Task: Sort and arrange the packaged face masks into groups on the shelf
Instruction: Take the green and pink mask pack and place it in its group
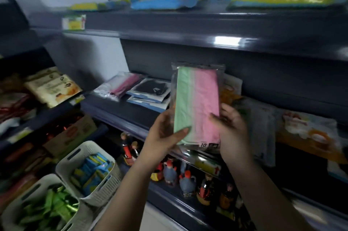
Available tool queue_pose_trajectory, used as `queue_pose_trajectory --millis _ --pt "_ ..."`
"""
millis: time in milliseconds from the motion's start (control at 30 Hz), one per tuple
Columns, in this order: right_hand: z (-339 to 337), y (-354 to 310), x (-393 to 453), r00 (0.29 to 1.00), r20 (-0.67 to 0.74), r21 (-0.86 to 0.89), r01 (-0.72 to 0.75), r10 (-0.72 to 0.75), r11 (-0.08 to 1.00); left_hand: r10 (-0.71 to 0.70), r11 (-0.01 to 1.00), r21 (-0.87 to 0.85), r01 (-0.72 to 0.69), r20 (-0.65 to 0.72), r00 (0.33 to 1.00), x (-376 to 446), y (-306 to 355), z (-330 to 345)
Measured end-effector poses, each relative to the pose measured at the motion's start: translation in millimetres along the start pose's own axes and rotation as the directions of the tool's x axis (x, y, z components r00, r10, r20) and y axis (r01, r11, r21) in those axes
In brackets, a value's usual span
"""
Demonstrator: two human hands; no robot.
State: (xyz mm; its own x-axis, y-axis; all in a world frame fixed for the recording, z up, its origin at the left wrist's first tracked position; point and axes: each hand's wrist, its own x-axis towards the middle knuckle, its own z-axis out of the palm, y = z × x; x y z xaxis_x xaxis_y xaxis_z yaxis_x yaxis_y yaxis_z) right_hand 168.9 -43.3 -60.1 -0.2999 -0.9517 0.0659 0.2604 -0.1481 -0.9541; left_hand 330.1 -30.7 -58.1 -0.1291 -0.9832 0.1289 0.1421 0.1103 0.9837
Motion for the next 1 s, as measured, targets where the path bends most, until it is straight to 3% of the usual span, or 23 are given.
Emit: queue_pose_trajectory --millis 133,300,467,667,1000 --pt "36 17 -3 0.984 0.163 -0.029 -0.066 0.070 0.997 0.003 0.999 0.033 0.005 -0.230 0.973 -19 5 -29" --pt "68 29 -12 0.918 0.376 -0.090 -0.099 0.126 0.991 -0.014 0.998 0.054 0.039 -0.397 0.918 -34 9 -66" --pt "108 45 -18 0.881 0.443 -0.204 -0.084 0.168 0.975 -0.017 0.996 0.062 0.058 -0.522 0.853 -41 12 -104" --pt "169 60 -26 0.910 0.387 -0.288 -0.034 0.148 0.957 -0.047 0.998 0.018 0.066 -0.519 0.853 -36 17 -169" --pt "281 100 -44 0.965 0.231 -0.355 -0.035 0.124 0.934 -0.100 0.983 0.112 0.146 -0.338 0.936 -17 15 -305"
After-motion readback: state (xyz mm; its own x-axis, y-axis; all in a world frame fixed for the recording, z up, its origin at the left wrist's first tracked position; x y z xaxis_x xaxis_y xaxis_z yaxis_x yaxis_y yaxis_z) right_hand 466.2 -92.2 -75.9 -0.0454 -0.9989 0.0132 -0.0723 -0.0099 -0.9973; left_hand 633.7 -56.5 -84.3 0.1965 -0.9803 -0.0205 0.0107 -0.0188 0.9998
